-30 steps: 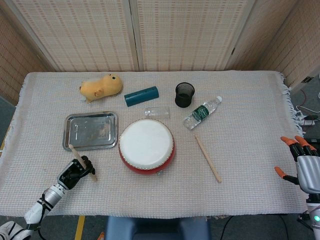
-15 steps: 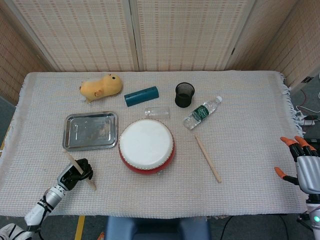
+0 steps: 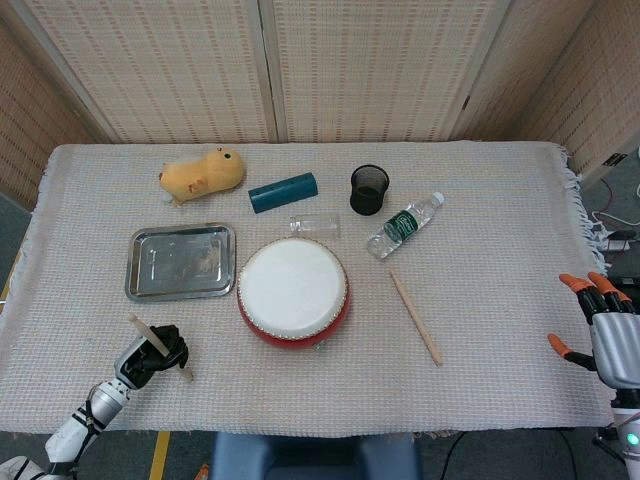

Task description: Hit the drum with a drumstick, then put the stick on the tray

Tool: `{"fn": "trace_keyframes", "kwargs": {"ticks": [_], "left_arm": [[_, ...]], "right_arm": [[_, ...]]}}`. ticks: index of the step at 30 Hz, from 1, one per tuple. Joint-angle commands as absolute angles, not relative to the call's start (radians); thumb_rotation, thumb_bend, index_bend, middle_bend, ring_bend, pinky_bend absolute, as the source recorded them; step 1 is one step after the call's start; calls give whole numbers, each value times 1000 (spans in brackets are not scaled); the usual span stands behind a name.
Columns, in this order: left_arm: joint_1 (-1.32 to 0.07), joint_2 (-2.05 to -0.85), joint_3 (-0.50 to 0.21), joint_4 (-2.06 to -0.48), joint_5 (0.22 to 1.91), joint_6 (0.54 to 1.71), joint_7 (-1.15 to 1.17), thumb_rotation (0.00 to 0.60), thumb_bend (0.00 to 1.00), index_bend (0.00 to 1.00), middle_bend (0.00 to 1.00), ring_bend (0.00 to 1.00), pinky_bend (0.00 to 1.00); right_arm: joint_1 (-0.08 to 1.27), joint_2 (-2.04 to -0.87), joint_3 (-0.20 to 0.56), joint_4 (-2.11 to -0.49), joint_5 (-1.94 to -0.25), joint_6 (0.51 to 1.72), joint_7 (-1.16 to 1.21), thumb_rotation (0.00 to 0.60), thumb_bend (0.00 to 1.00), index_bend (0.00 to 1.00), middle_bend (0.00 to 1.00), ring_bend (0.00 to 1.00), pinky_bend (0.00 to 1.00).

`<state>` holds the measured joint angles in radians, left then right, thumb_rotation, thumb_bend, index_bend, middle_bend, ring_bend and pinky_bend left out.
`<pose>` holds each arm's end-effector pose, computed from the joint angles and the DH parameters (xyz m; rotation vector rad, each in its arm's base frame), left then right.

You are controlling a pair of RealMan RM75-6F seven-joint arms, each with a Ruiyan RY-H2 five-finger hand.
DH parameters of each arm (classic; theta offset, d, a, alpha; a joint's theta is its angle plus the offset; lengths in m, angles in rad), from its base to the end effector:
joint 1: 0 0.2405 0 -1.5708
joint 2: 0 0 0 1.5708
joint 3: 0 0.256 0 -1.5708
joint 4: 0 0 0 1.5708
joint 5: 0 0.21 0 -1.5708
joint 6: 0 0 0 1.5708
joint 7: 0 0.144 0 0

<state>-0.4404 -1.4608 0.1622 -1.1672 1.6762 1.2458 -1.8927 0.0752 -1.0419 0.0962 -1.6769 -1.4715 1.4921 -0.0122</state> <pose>-0.2940 0.2436 0.0200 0.7568 2.5412 1.5817 -0.3042 -0.1869 0.1864 1.3369 -0.8617 0.9086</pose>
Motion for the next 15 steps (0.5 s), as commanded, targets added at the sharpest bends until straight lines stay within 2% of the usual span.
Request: {"fn": "trace_keyframes", "kwargs": {"ticks": [1, 3, 15], "left_arm": [[-434, -1461, 168, -1175, 1675, 1248, -1817, 550, 244, 713, 828, 732, 660], [-431, -1460, 169, -1181, 1671, 1246, -1777, 598, 243, 716, 834, 733, 663], [-414, -1458, 182, -1213, 1656, 1221, -1598, 600, 252, 751, 867, 762, 703]], "right_arm": [[75, -1042, 96, -1677, -1472, 1492, -13, 600, 180, 173, 208, 81, 224], [75, -1041, 95, -1679, -1474, 1494, -14, 600, 180, 173, 209, 81, 224], [72, -1041, 94, -1687, -1480, 1501, -24, 600, 180, 173, 208, 81, 224]]}}
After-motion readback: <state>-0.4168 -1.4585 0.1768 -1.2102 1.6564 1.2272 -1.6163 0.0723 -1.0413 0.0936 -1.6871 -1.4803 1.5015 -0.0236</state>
